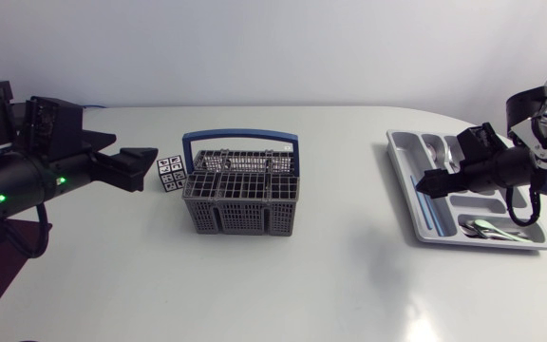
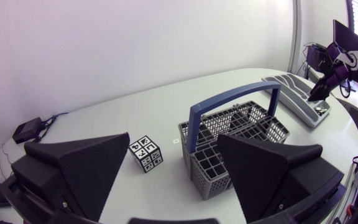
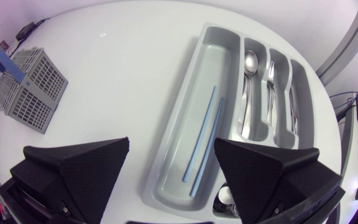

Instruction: Transfer all utensils from the basket to the drawer tray.

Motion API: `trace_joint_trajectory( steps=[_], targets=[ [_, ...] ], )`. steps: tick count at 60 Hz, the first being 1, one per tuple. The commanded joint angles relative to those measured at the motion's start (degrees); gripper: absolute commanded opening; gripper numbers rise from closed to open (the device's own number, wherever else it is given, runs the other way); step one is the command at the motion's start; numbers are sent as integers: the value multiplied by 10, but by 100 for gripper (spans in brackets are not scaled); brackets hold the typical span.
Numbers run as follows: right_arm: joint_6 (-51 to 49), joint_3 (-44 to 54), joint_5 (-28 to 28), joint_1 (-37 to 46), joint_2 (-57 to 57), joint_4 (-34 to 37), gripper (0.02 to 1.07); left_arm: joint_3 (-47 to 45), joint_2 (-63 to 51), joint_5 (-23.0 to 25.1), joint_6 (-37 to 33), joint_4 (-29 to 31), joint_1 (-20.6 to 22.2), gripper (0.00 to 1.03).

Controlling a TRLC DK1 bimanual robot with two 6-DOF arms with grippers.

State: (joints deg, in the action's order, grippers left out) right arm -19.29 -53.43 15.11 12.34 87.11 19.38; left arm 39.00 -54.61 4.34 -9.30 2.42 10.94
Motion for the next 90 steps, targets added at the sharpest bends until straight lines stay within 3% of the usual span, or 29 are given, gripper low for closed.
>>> trace_joint_trajectory(
  steps=[1, 14, 20, 39, 73, 90],
  targets=[
    [7, 38, -1, -11, -43, -14, 103, -25, 17, -7, -17, -12, -2, 98],
    [22, 97, -6, -28, -158, -51, 103, -61, 55, -13, -25, -22, -4, 98],
    [19, 134, -47, -58, -213, -78, 103, -83, 71, -13, -28, -29, -6, 98],
    [-5, 220, -99, -101, -370, -104, 103, -162, 143, -13, -6, -98, -67, 98],
    [-9, 359, -178, -101, -585, -166, 103, -245, 273, -22, 1, -103, -103, 98],
    [47, 409, -171, -108, -667, -174, 103, -288, 355, -28, 28, -80, -105, 98]
  ],
)
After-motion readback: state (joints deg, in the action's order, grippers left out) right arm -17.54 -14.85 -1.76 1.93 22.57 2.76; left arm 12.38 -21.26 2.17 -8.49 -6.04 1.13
